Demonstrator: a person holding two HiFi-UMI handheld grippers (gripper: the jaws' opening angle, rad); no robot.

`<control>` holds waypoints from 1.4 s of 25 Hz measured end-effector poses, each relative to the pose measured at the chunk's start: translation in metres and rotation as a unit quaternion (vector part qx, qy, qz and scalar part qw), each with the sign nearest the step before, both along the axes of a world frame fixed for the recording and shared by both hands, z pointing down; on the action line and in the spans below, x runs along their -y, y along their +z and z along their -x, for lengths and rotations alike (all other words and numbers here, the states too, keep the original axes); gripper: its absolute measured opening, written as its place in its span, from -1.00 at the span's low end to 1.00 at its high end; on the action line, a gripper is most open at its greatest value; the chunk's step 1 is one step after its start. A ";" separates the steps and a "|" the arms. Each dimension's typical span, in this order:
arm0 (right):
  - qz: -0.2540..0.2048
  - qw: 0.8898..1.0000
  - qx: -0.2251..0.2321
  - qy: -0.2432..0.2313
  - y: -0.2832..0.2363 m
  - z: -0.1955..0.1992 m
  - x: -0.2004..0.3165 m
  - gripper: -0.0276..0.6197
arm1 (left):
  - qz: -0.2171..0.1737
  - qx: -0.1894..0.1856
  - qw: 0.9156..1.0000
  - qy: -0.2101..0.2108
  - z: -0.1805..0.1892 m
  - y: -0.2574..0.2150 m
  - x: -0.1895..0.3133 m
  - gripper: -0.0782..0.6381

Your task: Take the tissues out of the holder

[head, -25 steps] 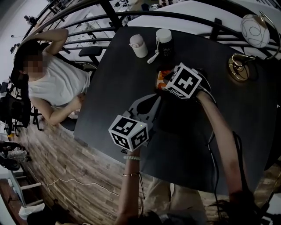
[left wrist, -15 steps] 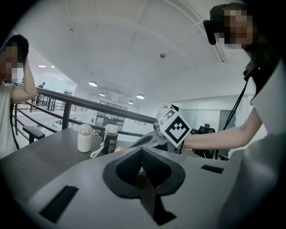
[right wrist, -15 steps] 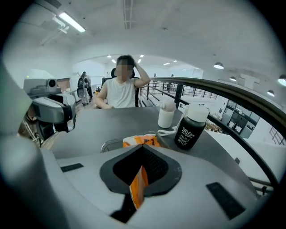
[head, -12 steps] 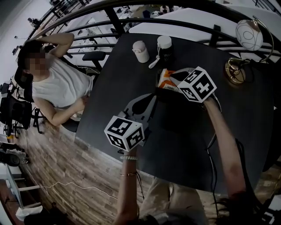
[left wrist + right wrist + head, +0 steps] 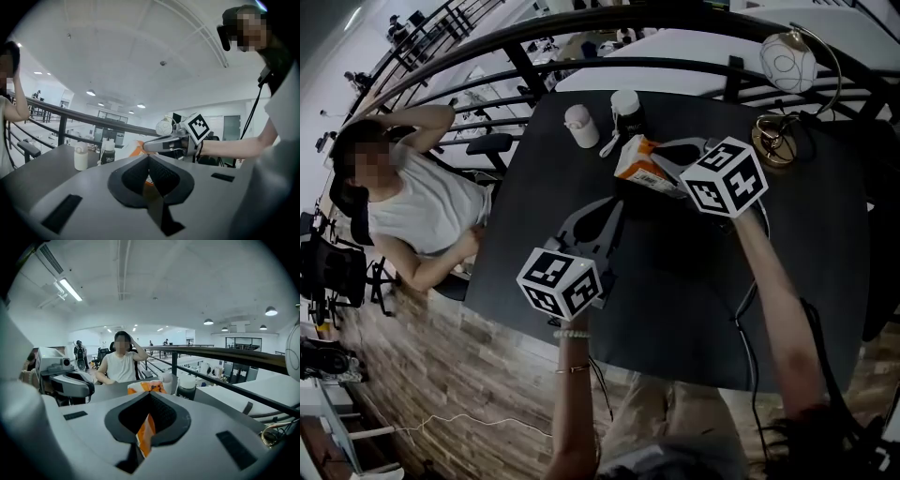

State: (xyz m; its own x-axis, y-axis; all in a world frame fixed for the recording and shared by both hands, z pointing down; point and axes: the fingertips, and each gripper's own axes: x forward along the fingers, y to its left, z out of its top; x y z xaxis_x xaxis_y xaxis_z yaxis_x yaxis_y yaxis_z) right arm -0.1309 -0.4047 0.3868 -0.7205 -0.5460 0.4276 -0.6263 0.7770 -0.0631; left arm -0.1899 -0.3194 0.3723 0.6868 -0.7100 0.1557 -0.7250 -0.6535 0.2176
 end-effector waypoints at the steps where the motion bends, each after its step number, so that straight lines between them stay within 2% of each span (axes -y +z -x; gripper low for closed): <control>1: -0.004 1.000 0.005 0.003 -0.006 -0.002 -0.003 -0.88 | -0.003 -0.001 1.000 0.003 -0.001 -0.003 -0.001 -0.76; 11: -0.042 0.998 0.026 0.027 -0.050 -0.019 -0.034 -0.88 | -0.033 -0.005 0.999 0.025 -0.006 -0.029 -0.016 -0.76; 19: -0.059 0.997 0.034 0.027 -0.067 -0.027 -0.065 -0.88 | -0.047 -0.007 0.998 0.036 -0.013 -0.040 -0.033 -0.76; 27: -0.054 0.998 0.041 0.013 -0.069 -0.041 -0.098 -0.88 | -0.039 -0.005 0.999 0.028 -0.025 -0.039 -0.060 -0.76; 35: -0.030 0.999 0.037 -0.004 -0.041 -0.055 -0.126 -0.88 | -0.014 0.004 1.000 0.025 -0.048 -0.014 -0.092 -0.76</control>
State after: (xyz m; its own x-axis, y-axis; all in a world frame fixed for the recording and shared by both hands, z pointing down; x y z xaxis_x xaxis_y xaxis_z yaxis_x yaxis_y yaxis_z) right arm -0.0758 -0.2786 0.3458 -0.7532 -0.5634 0.3395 -0.6156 0.7856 -0.0620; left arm -0.1416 -0.2274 0.3580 0.7201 -0.6791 0.1425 -0.6932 -0.6945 0.1927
